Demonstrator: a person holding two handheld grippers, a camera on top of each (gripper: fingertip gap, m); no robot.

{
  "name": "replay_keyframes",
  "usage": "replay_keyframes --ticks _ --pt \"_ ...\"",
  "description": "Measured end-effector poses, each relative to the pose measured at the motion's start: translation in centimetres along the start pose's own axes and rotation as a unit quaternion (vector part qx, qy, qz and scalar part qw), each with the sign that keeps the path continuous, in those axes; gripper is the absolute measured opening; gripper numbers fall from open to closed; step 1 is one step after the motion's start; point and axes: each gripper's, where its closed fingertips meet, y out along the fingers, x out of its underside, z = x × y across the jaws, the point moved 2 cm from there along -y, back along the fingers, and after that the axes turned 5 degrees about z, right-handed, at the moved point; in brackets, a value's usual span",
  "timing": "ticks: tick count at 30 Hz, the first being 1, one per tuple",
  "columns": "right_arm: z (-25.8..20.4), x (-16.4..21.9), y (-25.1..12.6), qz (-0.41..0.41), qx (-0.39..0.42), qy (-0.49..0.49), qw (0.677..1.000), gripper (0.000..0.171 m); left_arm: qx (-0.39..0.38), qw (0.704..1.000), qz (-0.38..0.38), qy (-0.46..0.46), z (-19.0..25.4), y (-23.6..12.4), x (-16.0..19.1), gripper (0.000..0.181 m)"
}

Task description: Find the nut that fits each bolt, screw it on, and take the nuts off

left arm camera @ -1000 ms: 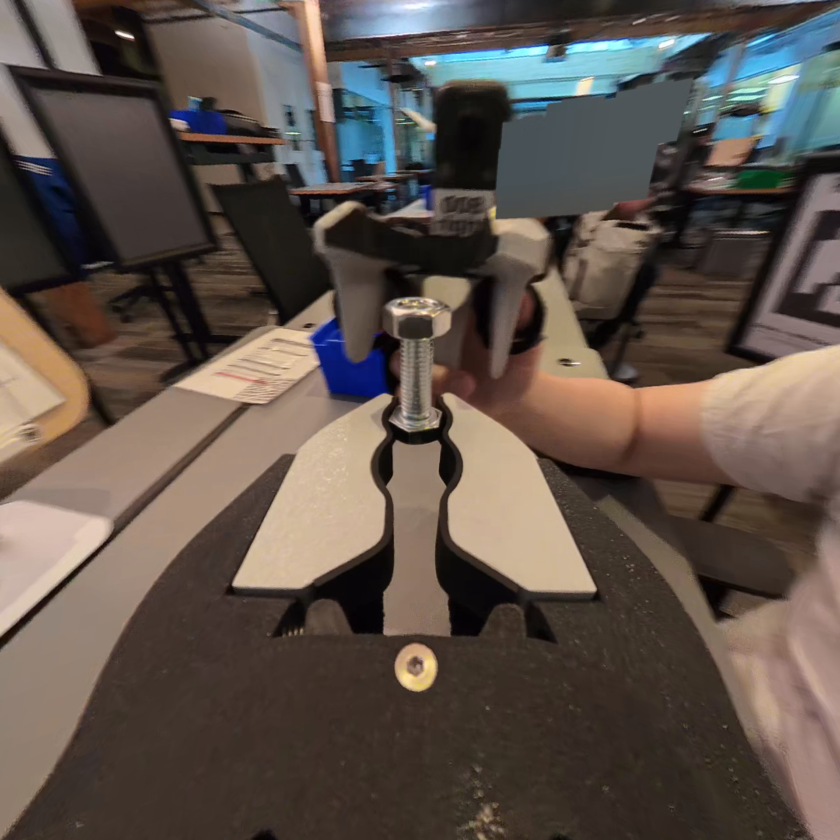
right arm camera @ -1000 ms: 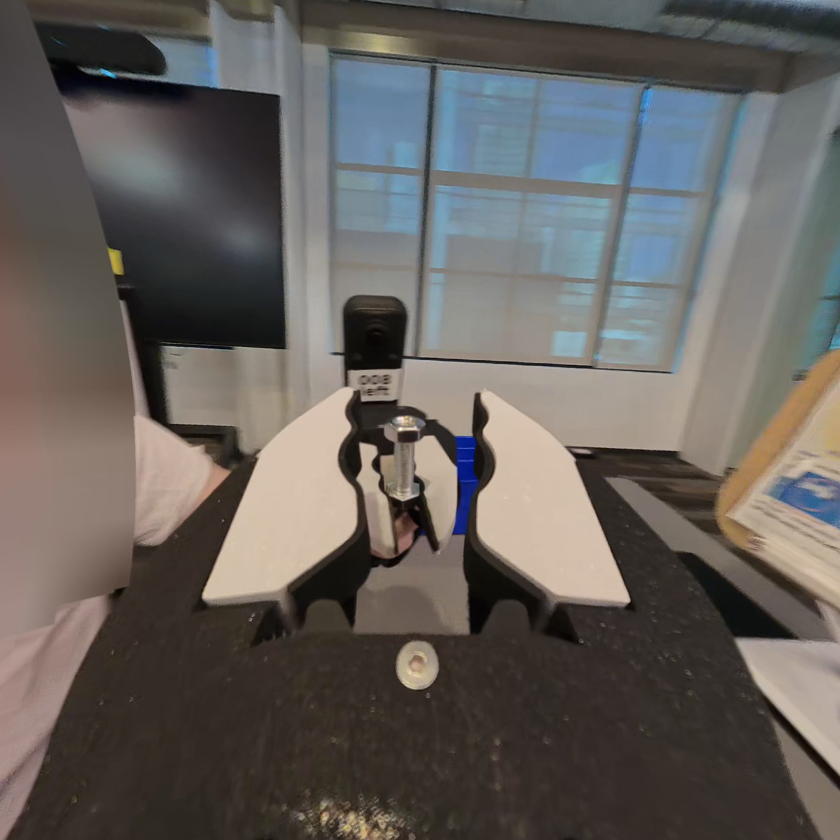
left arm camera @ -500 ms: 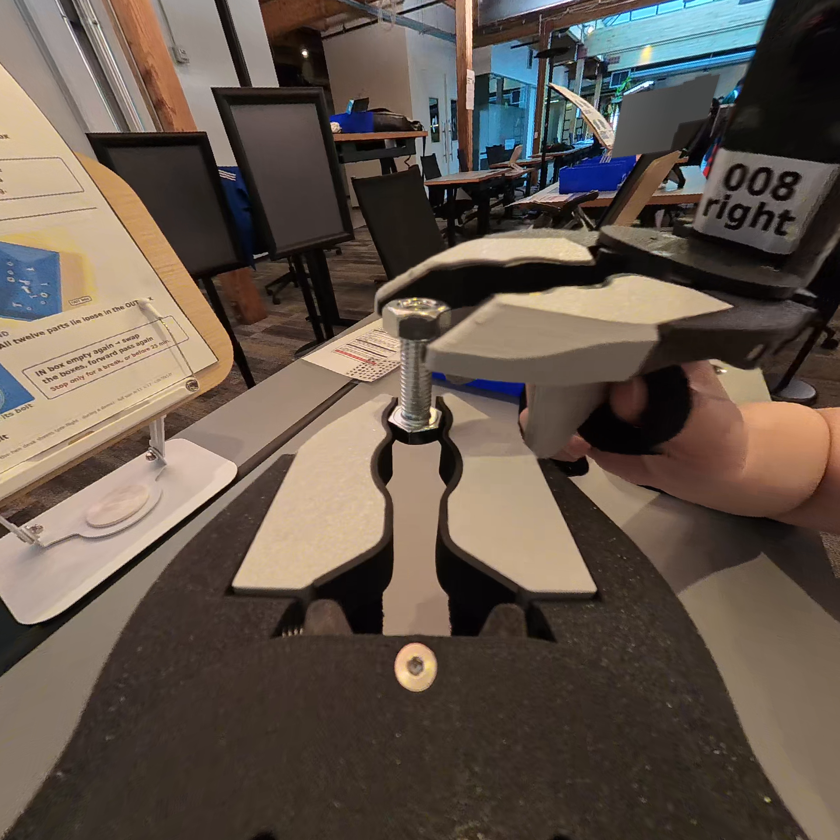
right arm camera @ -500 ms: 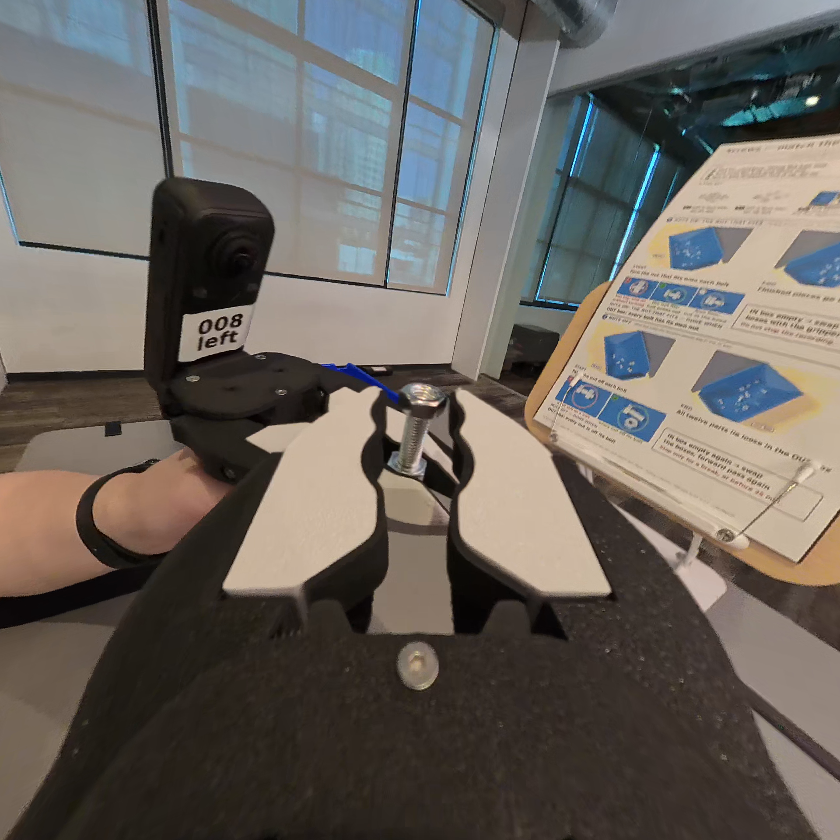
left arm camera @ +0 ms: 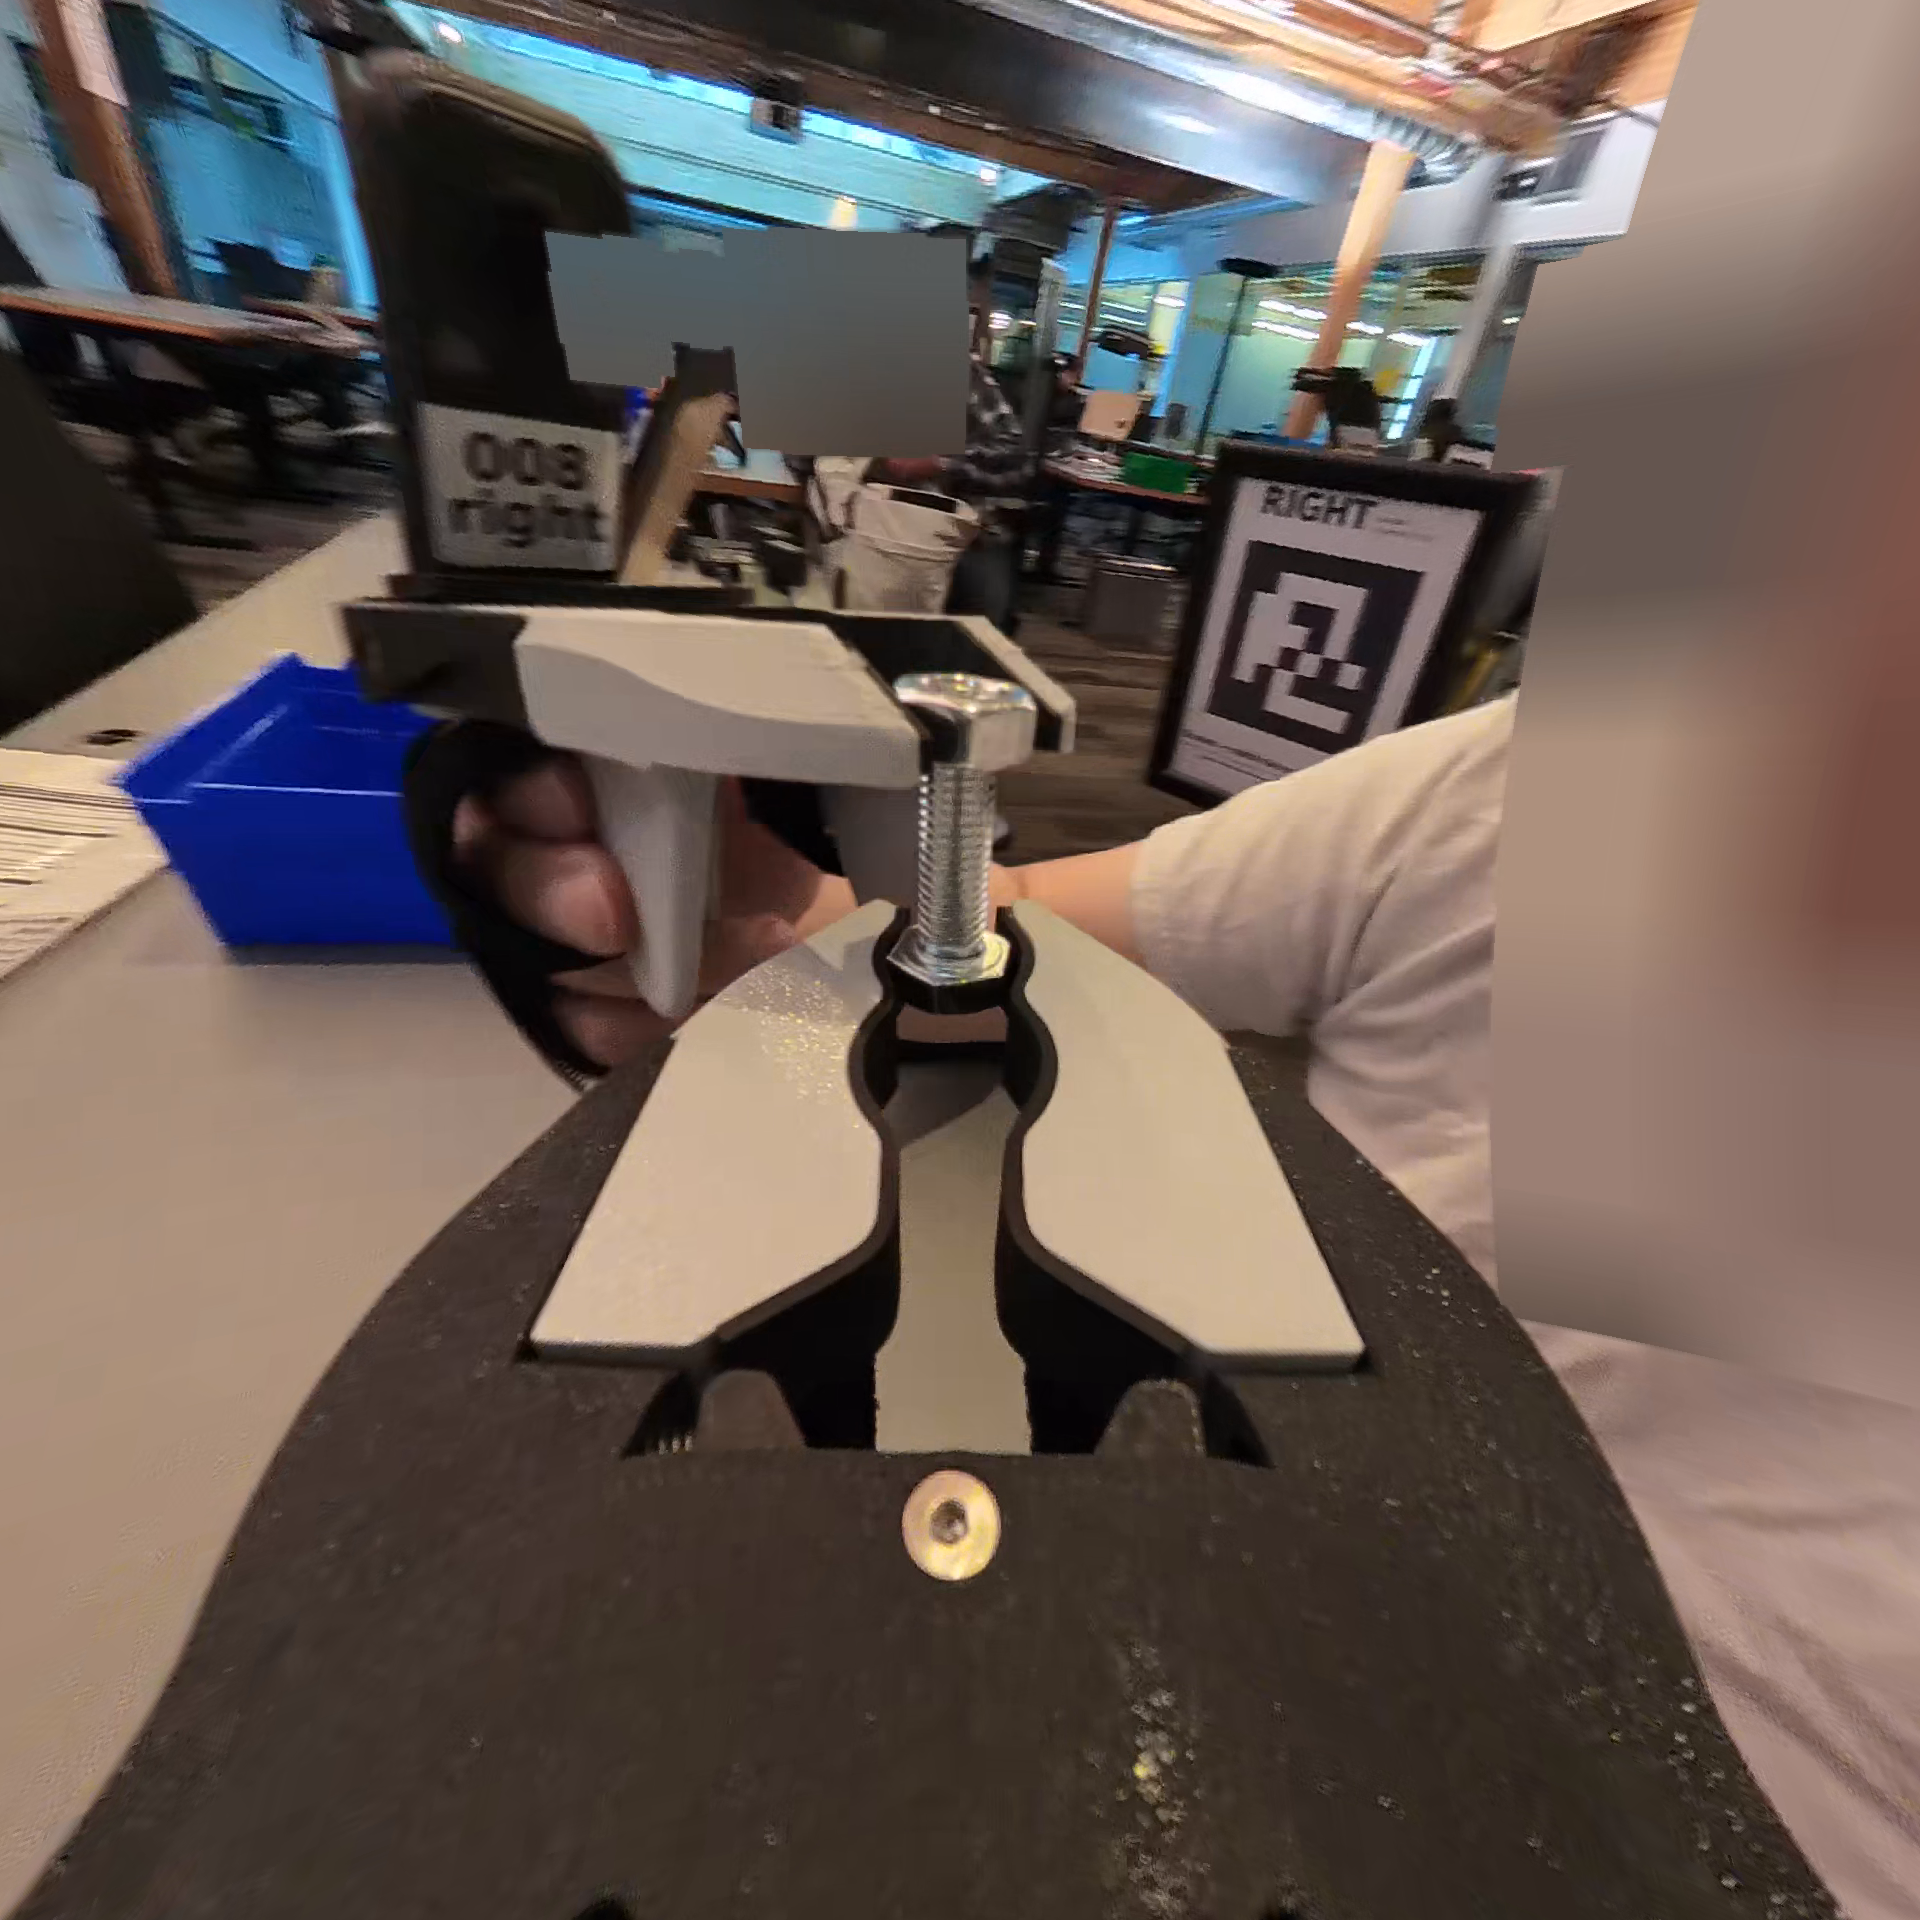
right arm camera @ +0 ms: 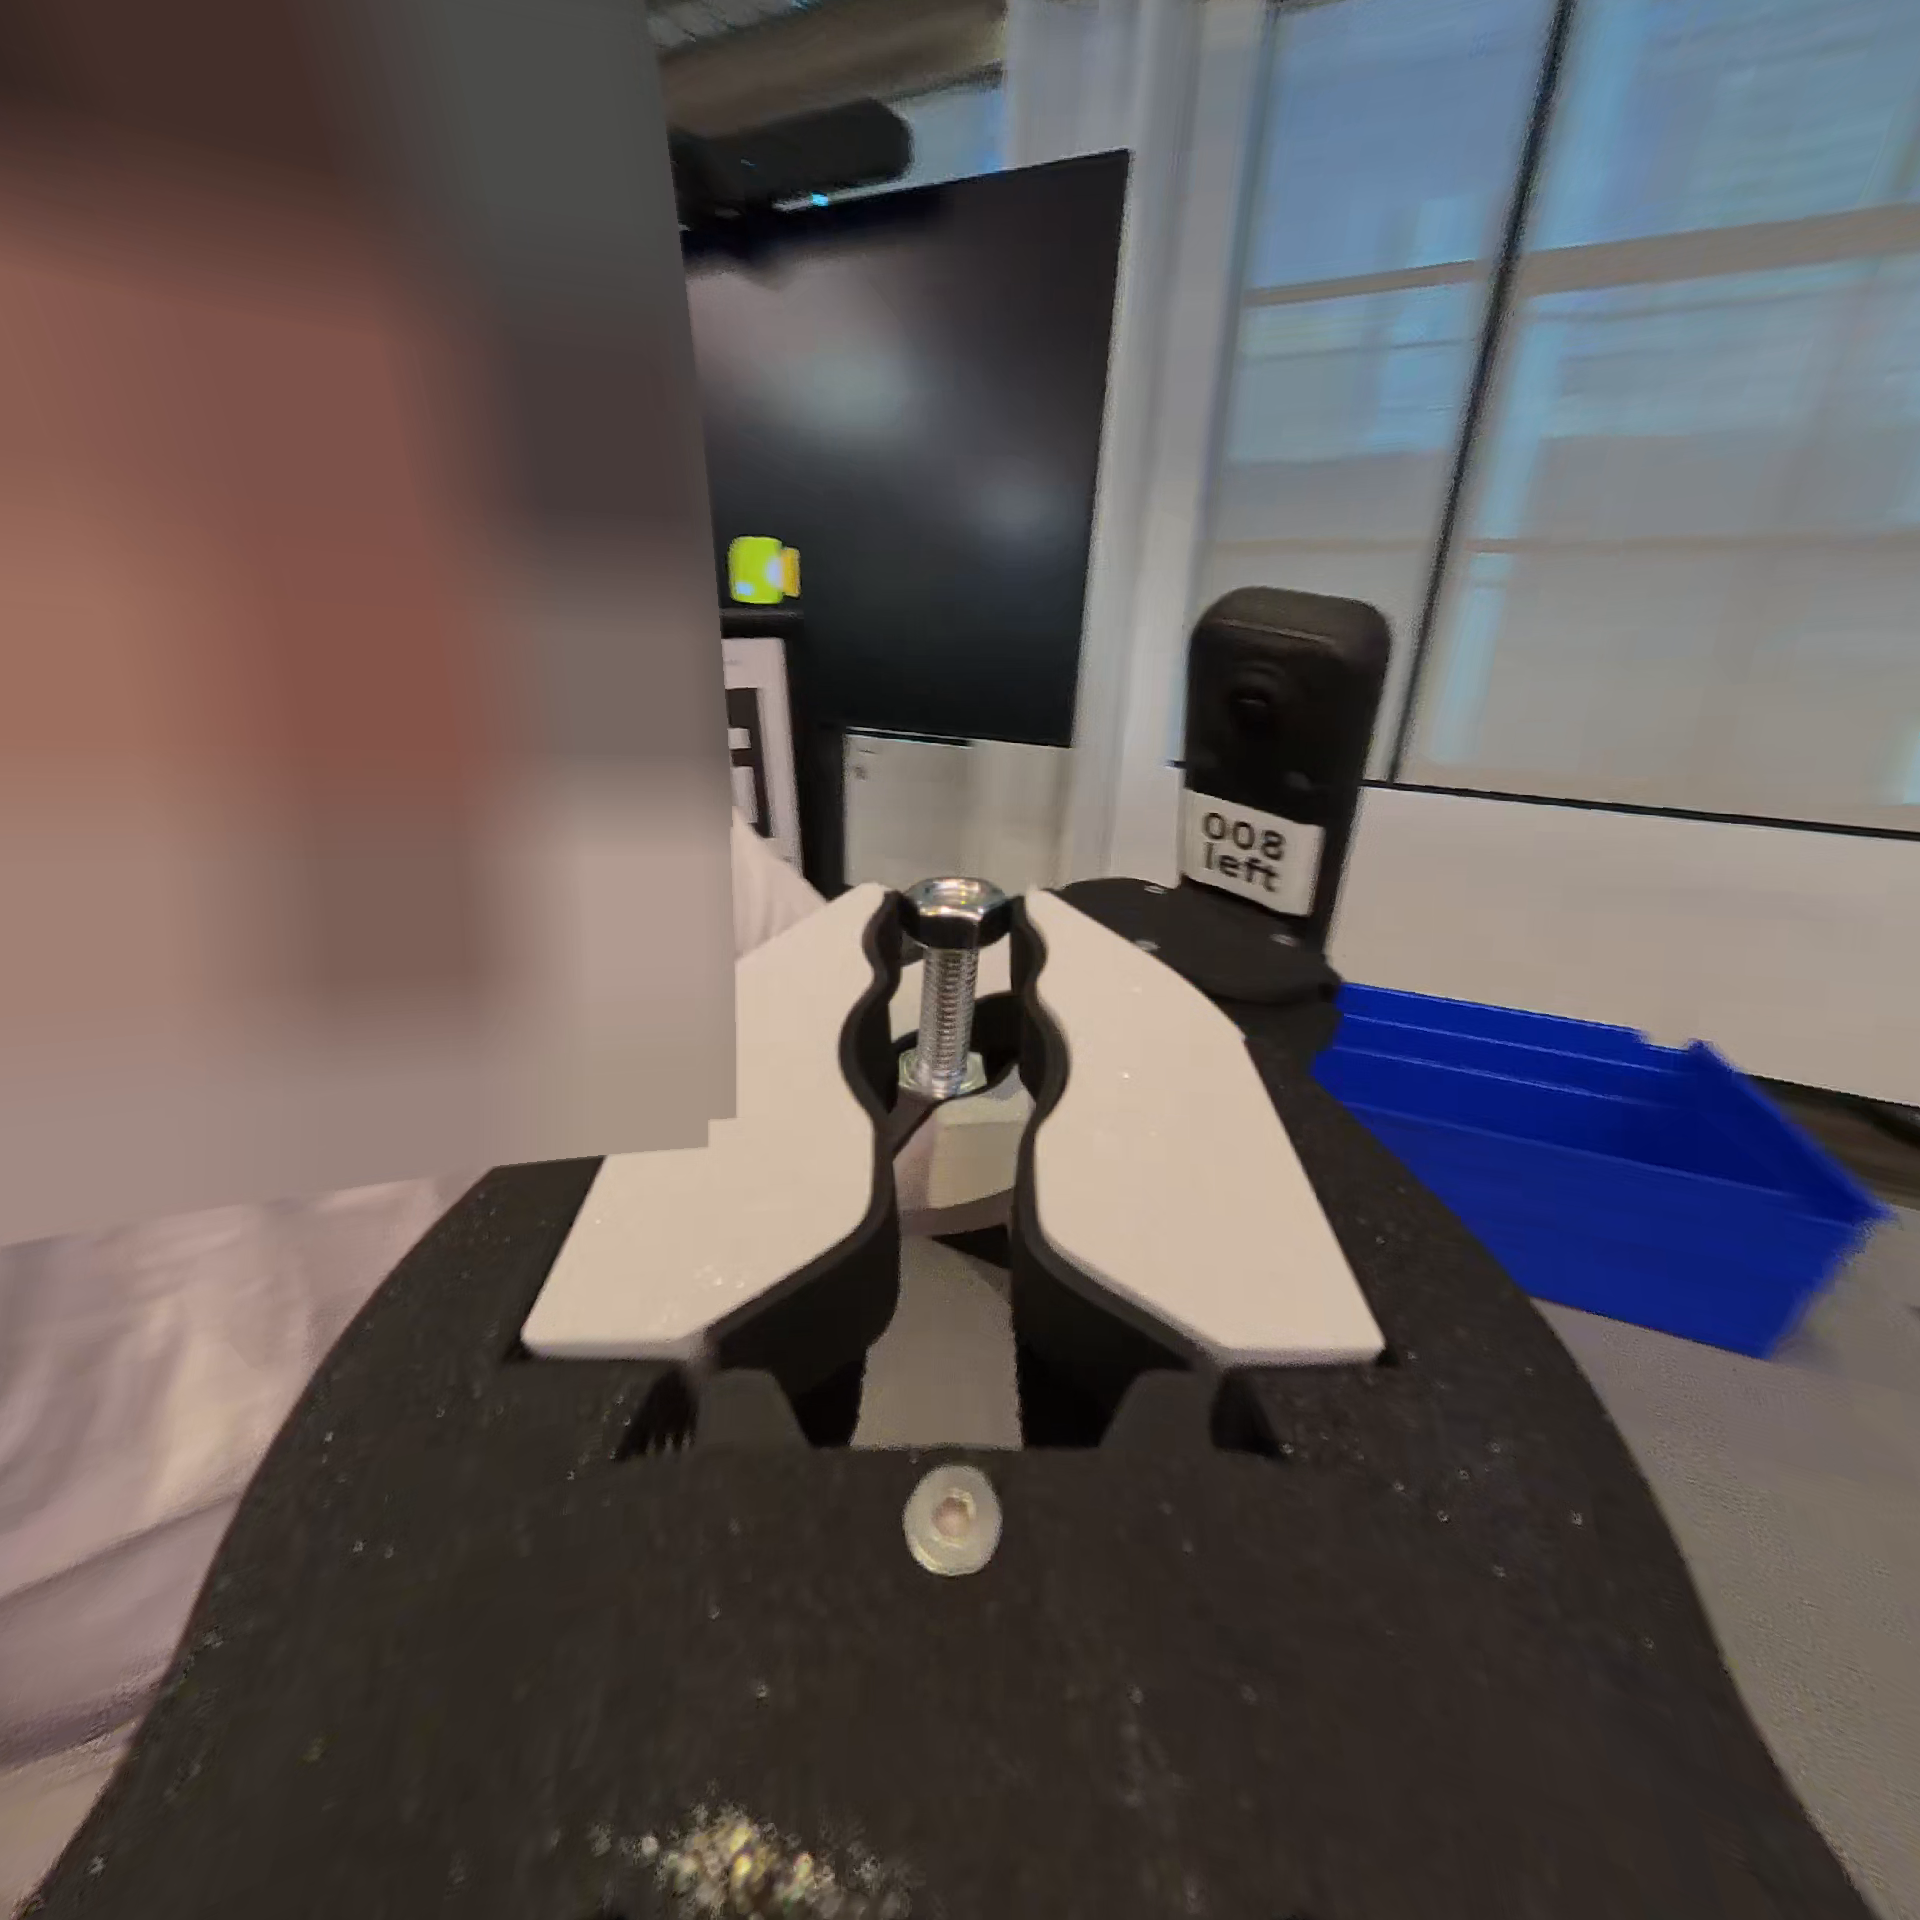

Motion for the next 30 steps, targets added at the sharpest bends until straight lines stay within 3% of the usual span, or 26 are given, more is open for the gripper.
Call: replay_keyframes --ticks 6,9,13,15,17,20,23,25,27,30 --pt "-1.3 -0.4 -0.3 0.047 -0.079 0.035 0.995 0.019 0.076 0.996 -0.006 -0.037 1.6 0.6 0.7 0.015" --pt "-0.7 -1.0 -0.9 0.075 -0.074 0.060 0.993 0.019 0.073 0.997 -0.005 -0.040 1.4 0.7 0.9 0.015" --pt "1.7 -2.1 -2.4 0.026 0.041 0.033 0.998 0.019 0.038 0.999 0.009 -0.025 0.6 0.1 0.1 0.015" --pt "3.3 -4.0 -5.3 -0.048 0.173 -0.011 0.984 0.019 0.016 1.000 0.019 -0.015 0.1 -0.5 -0.6 0.015" --pt "4.9 -5.1 -12.0 -0.191 0.368 -0.059 0.908 0.019 -0.005 1.000 0.021 -0.003 -0.3 -1.0 -1.0 0.015" --pt "2.8 -6.3 -25.9 -0.320 0.603 -0.022 0.730 0.019 -0.017 1.000 0.020 0.004 -0.6 -1.4 -1.2 0.015" --pt "-1.5 -4.3 -38.6 -0.344 0.733 0.106 0.577 0.019 -0.039 0.999 0.008 0.017 -1.2 -1.6 -1.0 0.015" --pt "-4.3 -1.2 -45.2 -0.358 0.771 0.203 0.486 0.019 -0.046 0.999 0.001 0.020 -1.4 -1.6 -0.8 0.015" --pt "-6.4 2.2 -49.3 -0.375 0.771 0.274 0.435 0.019 -0.051 0.998 -0.004 0.024 -1.5 -1.6 -0.7 0.015" --pt "-6.5 5.2 -52.0 -0.366 0.765 0.301 0.436 0.020 -0.056 0.998 -0.013 0.028 -1.7 -1.5 -0.3 0.015"
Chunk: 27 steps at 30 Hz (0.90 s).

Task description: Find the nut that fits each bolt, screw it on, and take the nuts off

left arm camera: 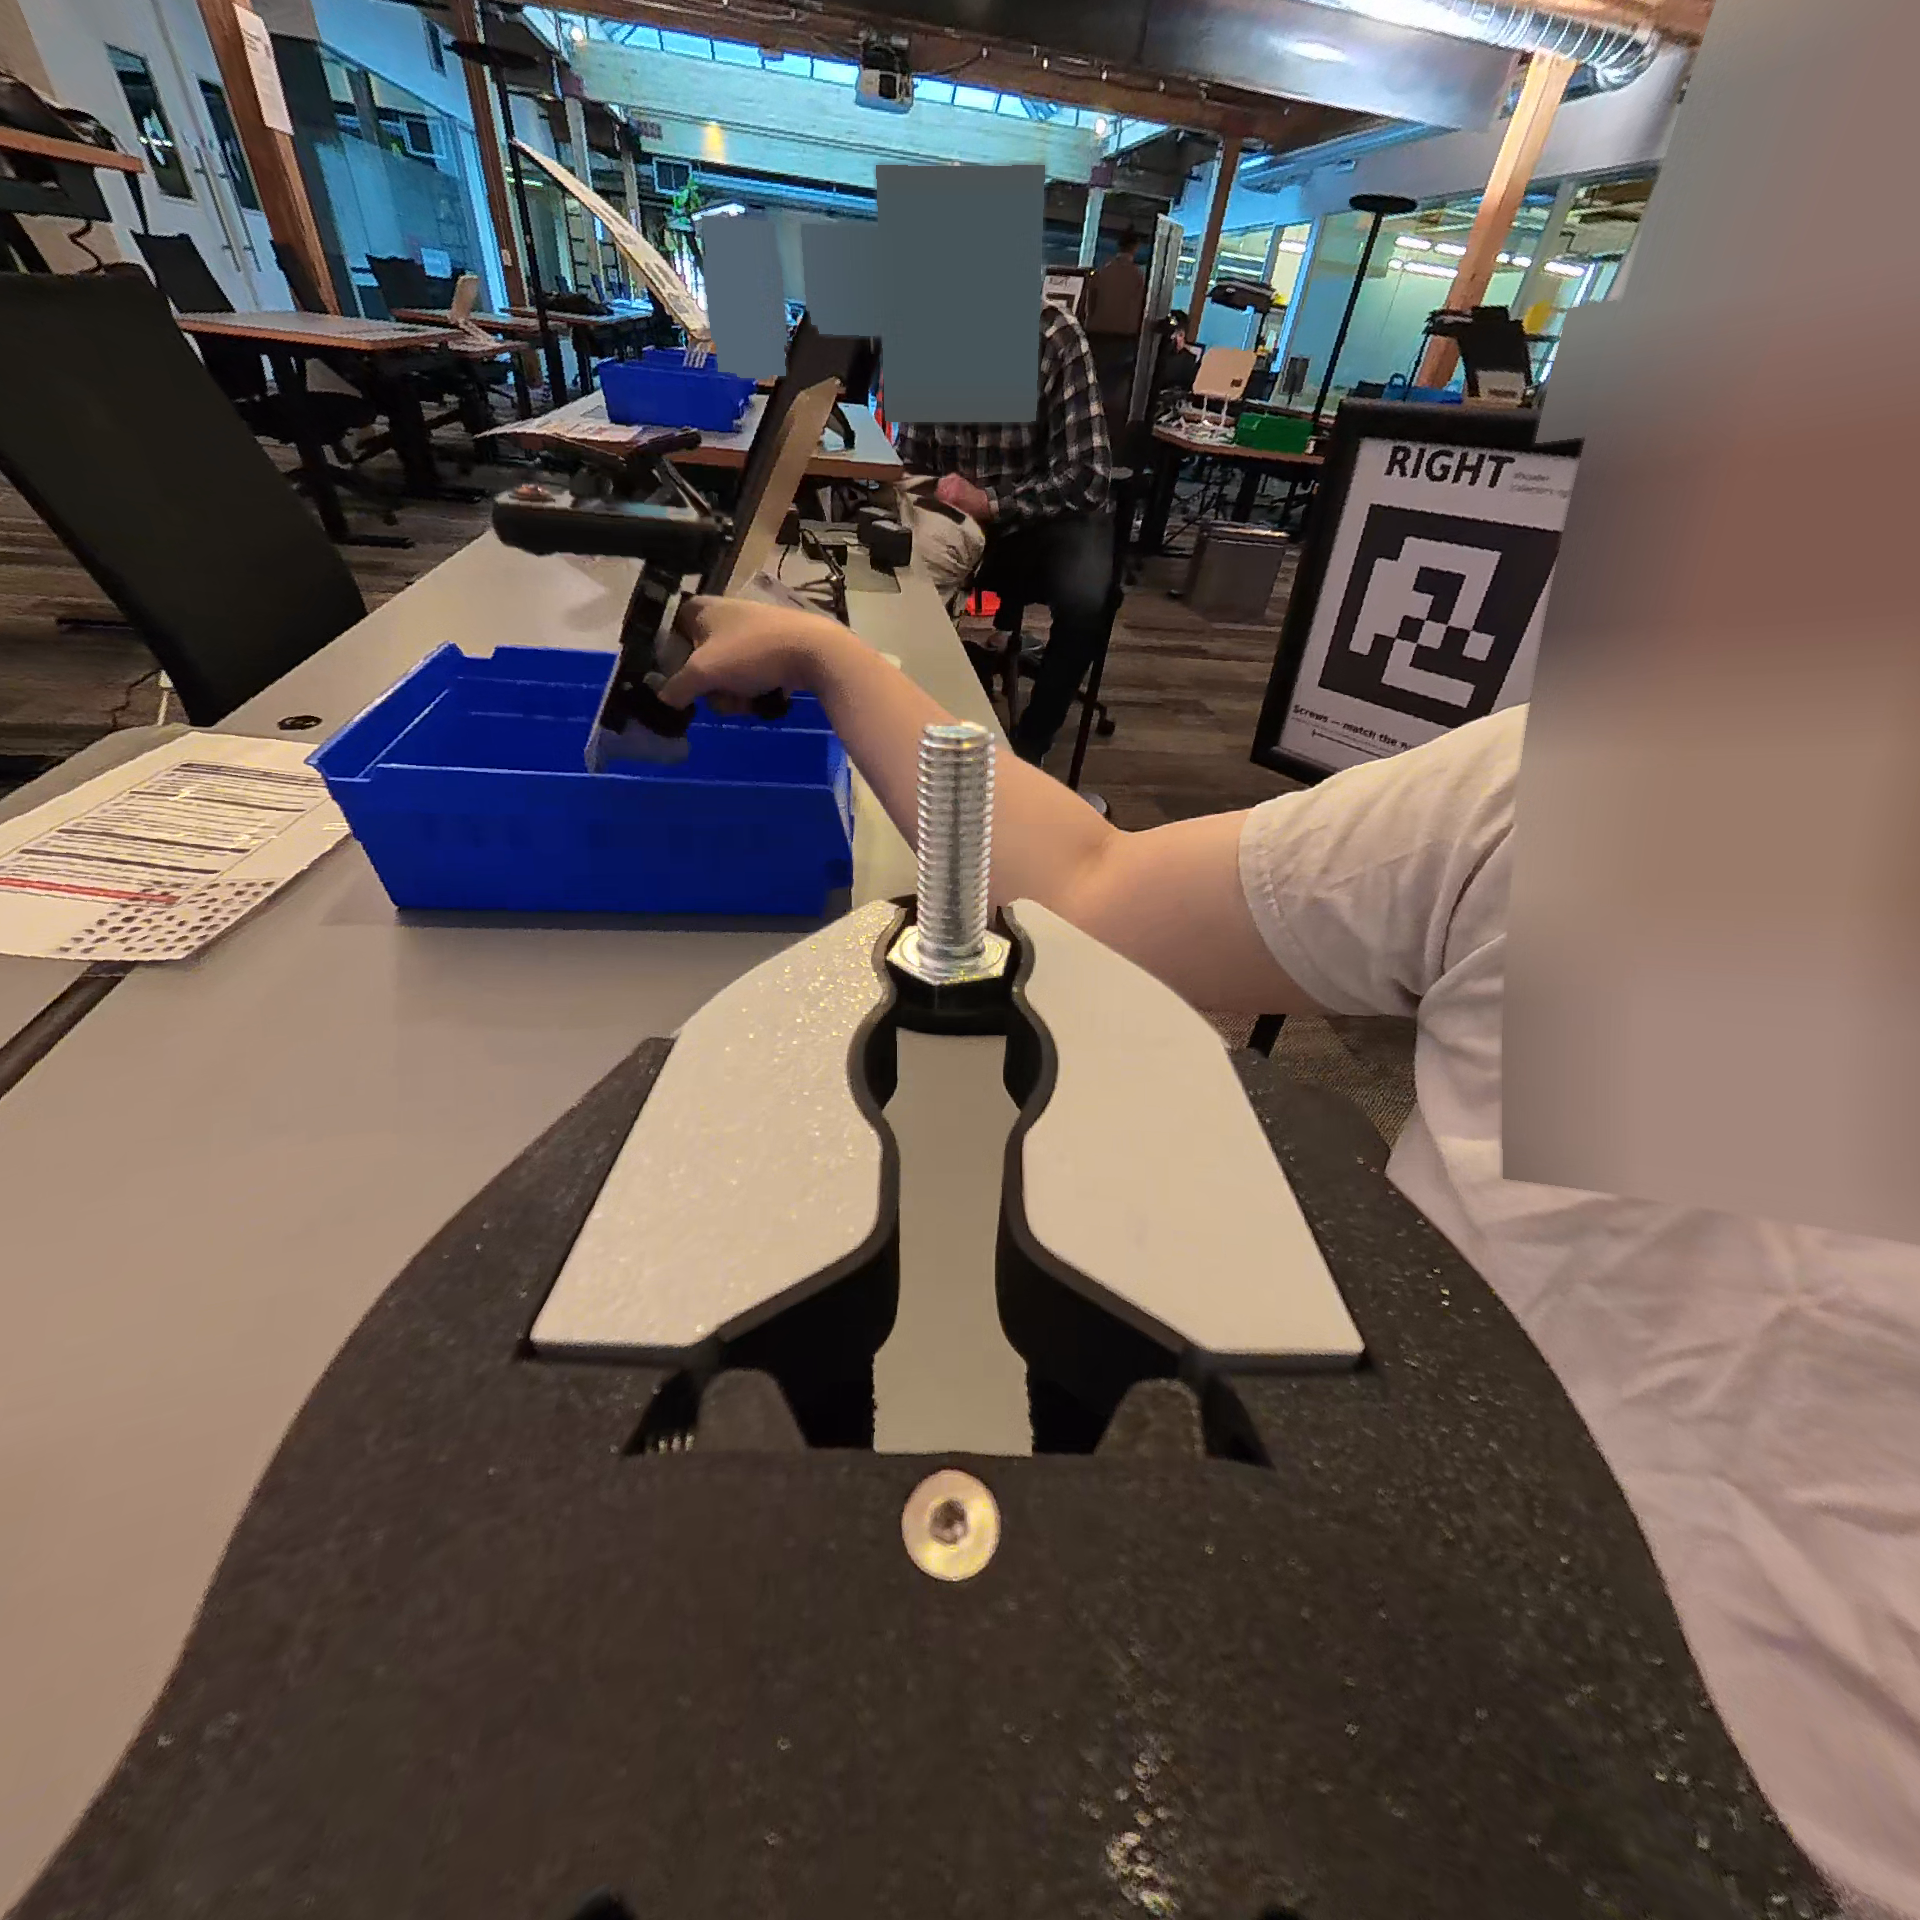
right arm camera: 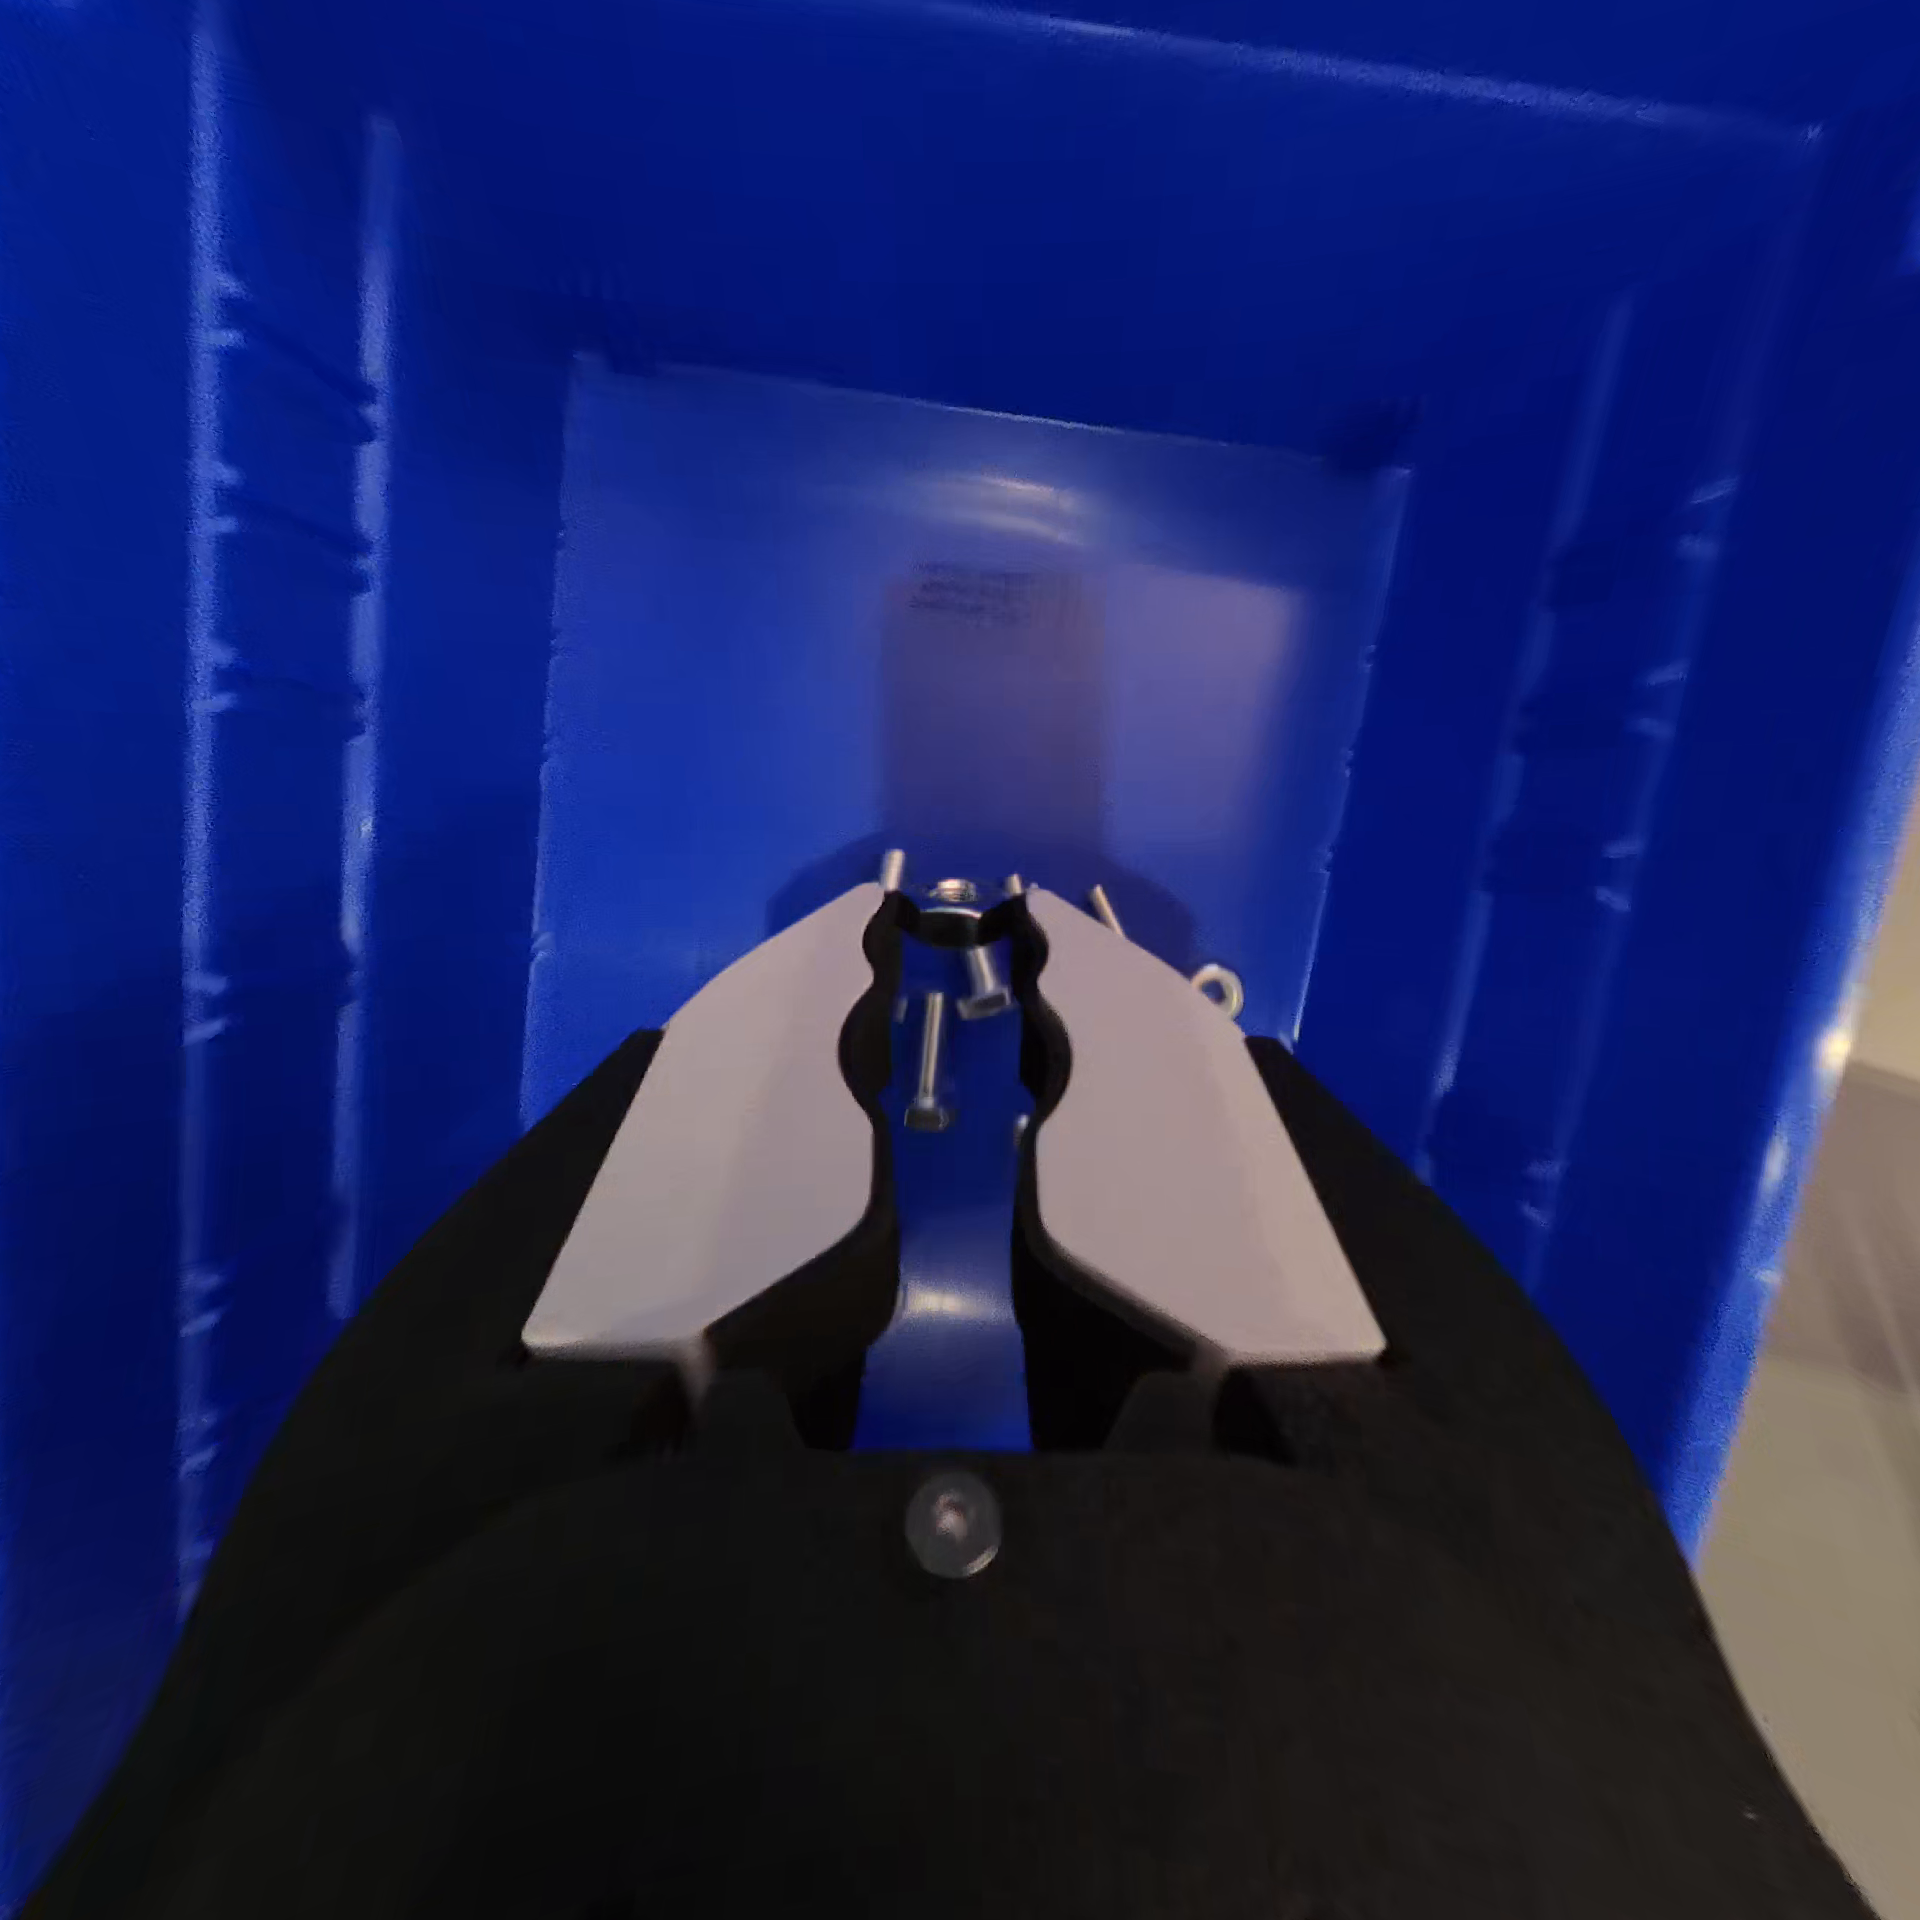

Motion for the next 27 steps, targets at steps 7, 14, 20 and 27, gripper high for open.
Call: replay_keyframes --ticks 7,14,20,27 --pt "0.6 -3.3 -2.6 0.081 0.072 -0.004 0.994 0.044 -0.015 1.000 -0.004 -0.008 -0.9 0.1 0.5 0.015" --pt "-14.5 -11.8 -16.0 0.379 -0.079 -0.153 0.909 0.040 -0.108 0.993 -0.031 0.036 -3.4 -0.7 1.2 0.015" --pt "-36.7 -8.5 -25.0 0.479 -0.476 -0.299 0.674 0.035 -0.133 0.989 -0.037 0.044 -4.0 -0.8 1.3 0.015" --pt "-46.7 -4.8 -21.3 0.405 -0.580 -0.319 0.631 0.035 -0.135 0.990 -0.002 0.029 -4.0 -1.4 0.2 0.015"
